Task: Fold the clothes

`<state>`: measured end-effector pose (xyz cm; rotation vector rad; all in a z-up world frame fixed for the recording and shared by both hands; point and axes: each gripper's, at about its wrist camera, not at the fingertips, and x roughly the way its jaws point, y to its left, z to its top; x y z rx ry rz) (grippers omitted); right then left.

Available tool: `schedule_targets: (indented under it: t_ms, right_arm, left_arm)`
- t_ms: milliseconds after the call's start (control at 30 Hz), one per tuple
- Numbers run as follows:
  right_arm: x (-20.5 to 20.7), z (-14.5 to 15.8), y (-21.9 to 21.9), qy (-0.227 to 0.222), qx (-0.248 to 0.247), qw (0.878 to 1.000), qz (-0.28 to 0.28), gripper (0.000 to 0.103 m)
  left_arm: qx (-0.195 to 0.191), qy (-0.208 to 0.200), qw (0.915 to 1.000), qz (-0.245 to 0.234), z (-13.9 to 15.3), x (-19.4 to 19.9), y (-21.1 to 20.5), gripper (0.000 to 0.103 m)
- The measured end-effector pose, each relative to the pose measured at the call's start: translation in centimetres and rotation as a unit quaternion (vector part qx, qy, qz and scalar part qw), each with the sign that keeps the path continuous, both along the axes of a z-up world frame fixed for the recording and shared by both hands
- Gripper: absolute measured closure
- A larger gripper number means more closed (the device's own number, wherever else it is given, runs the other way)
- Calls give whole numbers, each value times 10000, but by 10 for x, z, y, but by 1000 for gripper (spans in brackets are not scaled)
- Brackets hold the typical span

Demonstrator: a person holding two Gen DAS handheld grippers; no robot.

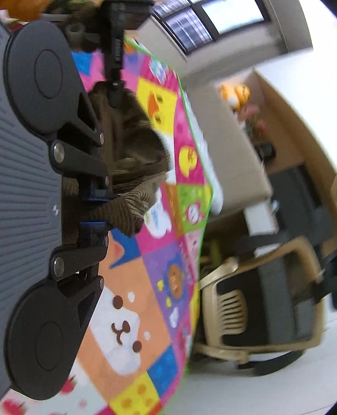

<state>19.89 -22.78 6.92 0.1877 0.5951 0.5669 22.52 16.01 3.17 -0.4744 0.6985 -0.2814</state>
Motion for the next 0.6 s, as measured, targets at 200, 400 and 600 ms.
schedule_targets:
  t_ms: [200, 400, 600]
  right_arm:
    - [-109, -22, -8, -163, -815, 9955, 460, 88]
    - [-168, -58, -24, 1, -1517, 9870, 528, 57]
    - [-186, -39, -70, 178, -767, 9967, 215, 34]
  left_arm:
    - [356, -474, 9964, -611, 22, -105, -9, 83]
    - [798, -16, 9903, -1142, -10, -174, -7, 47]
    - [108, -91, 9905, -1369, -9, -213, 18, 9]
